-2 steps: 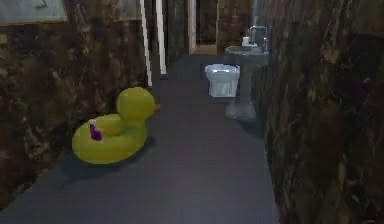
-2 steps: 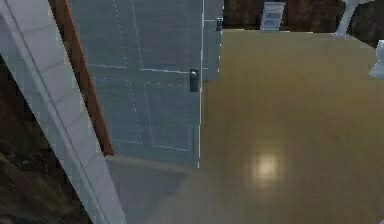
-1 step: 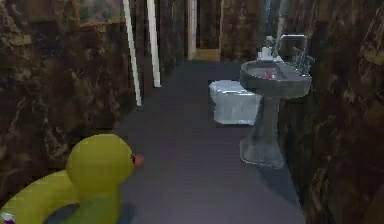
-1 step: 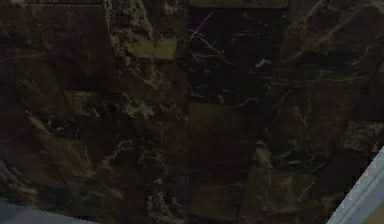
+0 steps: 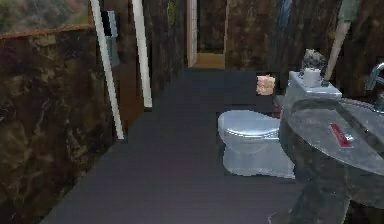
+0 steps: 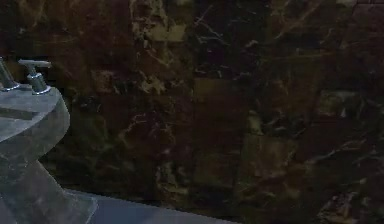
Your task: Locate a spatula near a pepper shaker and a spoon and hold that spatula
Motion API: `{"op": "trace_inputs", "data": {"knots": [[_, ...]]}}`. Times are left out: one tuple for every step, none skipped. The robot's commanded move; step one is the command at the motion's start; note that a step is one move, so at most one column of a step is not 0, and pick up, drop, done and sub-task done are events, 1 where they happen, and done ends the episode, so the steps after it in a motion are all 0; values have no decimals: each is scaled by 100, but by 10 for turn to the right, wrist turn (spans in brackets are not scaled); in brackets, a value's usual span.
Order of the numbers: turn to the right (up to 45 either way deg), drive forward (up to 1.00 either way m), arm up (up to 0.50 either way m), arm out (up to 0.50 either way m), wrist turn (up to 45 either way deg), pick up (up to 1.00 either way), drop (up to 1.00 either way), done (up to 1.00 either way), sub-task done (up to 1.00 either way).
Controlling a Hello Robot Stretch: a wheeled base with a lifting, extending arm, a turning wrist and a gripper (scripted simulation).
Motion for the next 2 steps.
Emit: {"op": "trace_inputs", "data": {"knots": [[0, 30, 0, 0, 0, 0, 0, 0, 0], [-60, 0, 0, 0, 0, 0, 0, 0, 0]]}}
